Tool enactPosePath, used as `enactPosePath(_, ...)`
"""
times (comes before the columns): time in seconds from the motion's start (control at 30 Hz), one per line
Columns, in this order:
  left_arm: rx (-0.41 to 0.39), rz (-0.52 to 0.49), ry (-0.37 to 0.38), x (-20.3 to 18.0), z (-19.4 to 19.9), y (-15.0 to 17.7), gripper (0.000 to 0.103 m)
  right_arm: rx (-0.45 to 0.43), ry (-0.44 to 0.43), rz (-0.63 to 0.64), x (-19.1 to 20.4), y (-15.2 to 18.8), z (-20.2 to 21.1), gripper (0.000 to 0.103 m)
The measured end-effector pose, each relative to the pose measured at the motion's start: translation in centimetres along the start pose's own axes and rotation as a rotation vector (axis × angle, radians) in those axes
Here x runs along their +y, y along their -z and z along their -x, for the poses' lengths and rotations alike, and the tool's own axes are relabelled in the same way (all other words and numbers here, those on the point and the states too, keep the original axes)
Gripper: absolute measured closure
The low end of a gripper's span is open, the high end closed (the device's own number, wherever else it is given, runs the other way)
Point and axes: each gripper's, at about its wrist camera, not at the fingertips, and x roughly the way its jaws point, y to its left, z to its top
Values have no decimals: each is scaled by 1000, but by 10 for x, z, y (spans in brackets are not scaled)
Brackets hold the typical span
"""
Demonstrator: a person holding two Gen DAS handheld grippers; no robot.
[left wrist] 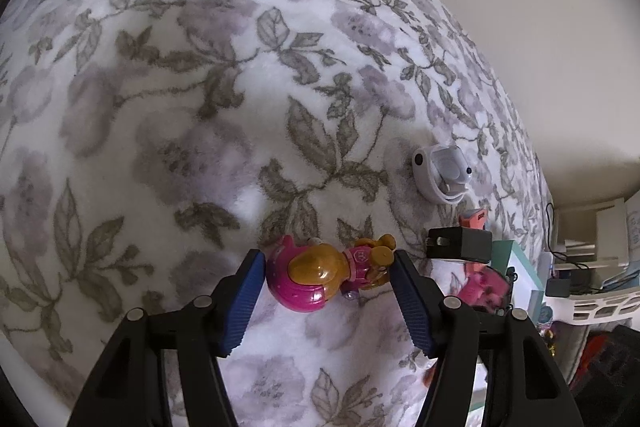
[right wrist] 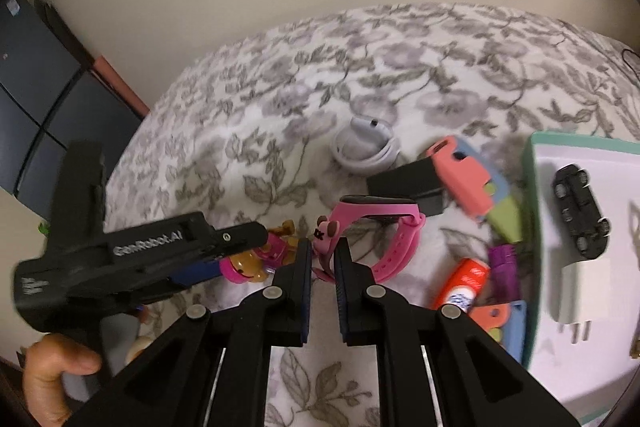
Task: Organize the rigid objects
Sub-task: 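Carry the pink figure and pink band into the tray and release both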
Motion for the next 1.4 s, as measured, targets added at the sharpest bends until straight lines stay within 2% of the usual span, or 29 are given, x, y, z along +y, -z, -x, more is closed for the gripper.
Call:
enactPosePath(0.17,-36,-21,14,-11,12,0,36,-45,-1,-19,-8,-4,24,92)
enactPosePath(0.33,-82,-65,54,-35,30,6,36,-86,35,-36,-19,-4,47,92)
enactPosePath(0.53,-99,-135,85,-72,39,22,36,-98,150,-109,-52,-2,69,92)
enactPosePath(0.77,-71,-241,95,-121,30,50,36,-83,322,-200,-102,6,94,92)
enactPosePath(1.1,11,-423,65,-183,3,106,36,-43,454,-346,-161,17,117,91)
enactPosePath(1.4,51,-535,24,-218,-16,143,36,-75,536,-435,-200,26,139,90)
